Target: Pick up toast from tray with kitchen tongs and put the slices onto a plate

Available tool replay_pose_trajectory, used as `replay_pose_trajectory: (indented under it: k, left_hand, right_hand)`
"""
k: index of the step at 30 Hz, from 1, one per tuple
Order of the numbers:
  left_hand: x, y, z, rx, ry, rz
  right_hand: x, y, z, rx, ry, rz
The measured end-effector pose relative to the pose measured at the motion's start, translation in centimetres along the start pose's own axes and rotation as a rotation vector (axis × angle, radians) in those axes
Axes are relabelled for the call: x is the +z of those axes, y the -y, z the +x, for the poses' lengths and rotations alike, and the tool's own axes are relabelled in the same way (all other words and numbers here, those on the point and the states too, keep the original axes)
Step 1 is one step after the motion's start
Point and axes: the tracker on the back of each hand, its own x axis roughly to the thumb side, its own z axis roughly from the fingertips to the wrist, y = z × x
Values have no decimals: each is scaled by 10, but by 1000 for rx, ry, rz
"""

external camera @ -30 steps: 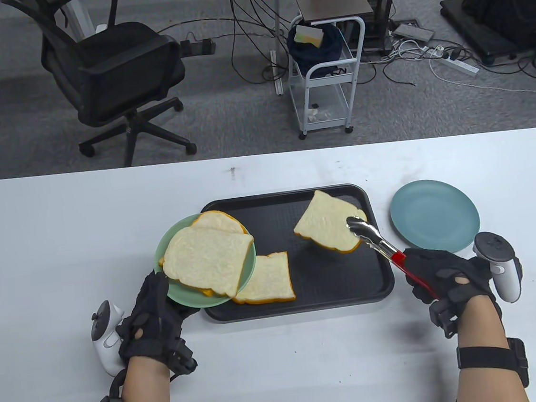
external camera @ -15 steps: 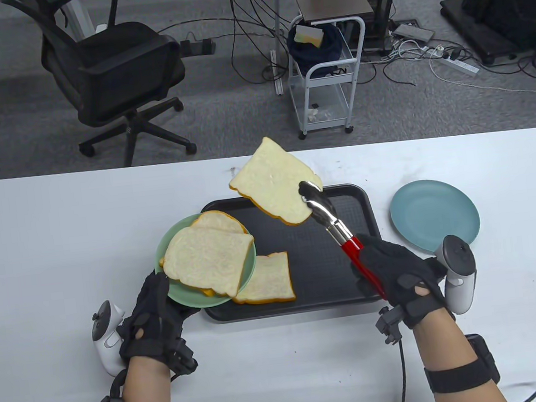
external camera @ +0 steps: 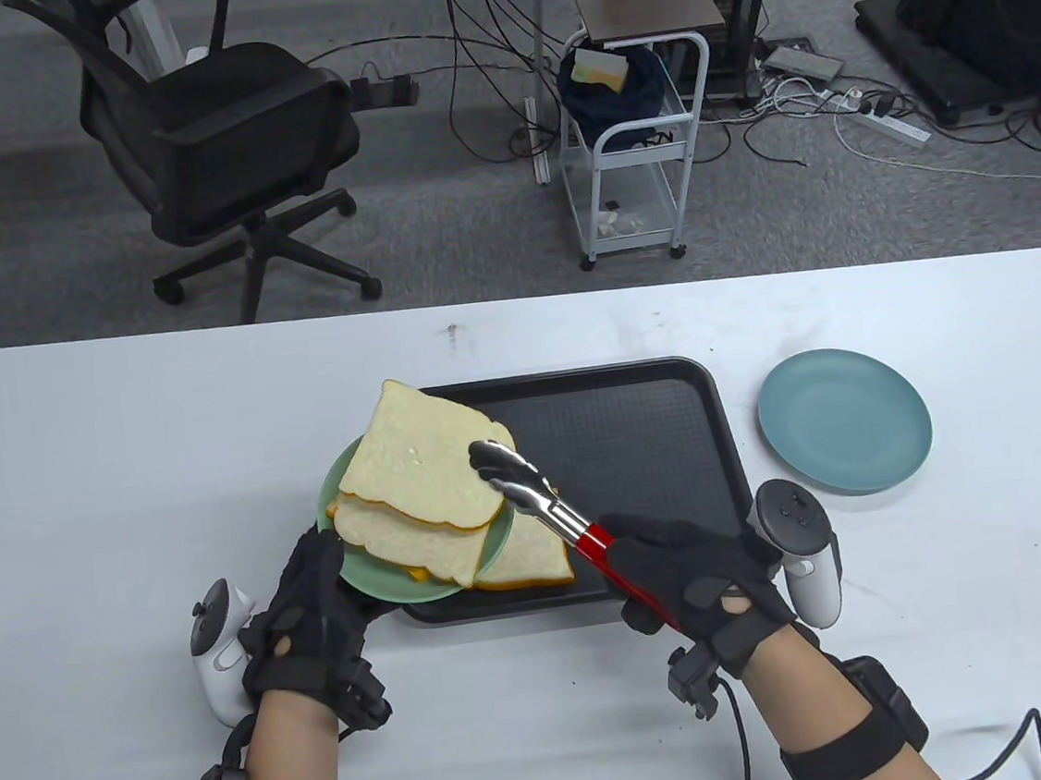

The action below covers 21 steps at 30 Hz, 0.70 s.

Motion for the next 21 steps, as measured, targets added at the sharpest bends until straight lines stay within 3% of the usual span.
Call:
replay_pose_trajectory:
  k: [8,13,21]
  left_hand:
    - [0,0,0,-20,-2,8]
    - [-1,-1,0,-24,3,14]
    - [0,-6,0,-2,12,32]
  right_hand:
    - [-1,5,3,35,-20,110]
    - [2,23,6,43,-1,87]
    - [2,70,-10,-5,-30,-168]
